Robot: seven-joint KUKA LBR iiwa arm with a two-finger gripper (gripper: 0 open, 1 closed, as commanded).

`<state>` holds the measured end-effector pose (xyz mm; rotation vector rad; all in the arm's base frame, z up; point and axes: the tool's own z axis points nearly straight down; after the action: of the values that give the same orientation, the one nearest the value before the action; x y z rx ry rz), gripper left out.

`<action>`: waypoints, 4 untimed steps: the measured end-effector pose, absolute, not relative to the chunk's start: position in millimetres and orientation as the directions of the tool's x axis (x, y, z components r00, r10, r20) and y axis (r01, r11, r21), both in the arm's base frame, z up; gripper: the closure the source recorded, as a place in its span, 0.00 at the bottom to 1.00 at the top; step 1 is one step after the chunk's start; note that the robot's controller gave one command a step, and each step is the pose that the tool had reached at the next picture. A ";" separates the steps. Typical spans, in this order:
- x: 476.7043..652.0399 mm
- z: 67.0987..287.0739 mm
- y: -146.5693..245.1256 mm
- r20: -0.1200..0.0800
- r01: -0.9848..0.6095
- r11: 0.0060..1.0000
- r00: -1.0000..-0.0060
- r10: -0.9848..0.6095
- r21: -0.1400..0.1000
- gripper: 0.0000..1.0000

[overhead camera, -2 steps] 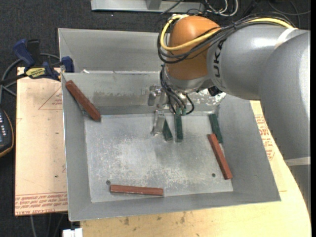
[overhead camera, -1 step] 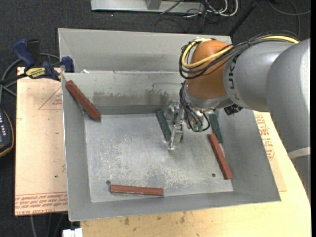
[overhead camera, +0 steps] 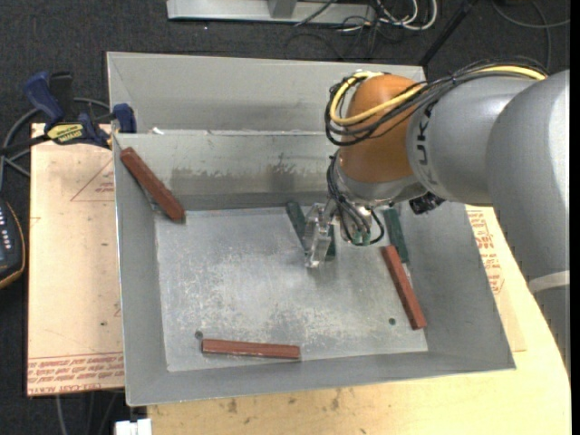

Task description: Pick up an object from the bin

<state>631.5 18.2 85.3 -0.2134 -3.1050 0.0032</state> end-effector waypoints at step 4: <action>630.4 69.8 2.8 0.000 0.075 0.997 -0.997 0.075 0.001 0.00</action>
Offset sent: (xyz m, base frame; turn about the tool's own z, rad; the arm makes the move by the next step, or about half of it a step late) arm -0.0556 -0.0436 0.0409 0.2143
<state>630.4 2.8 69.8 -0.1180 -3.1399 -0.0011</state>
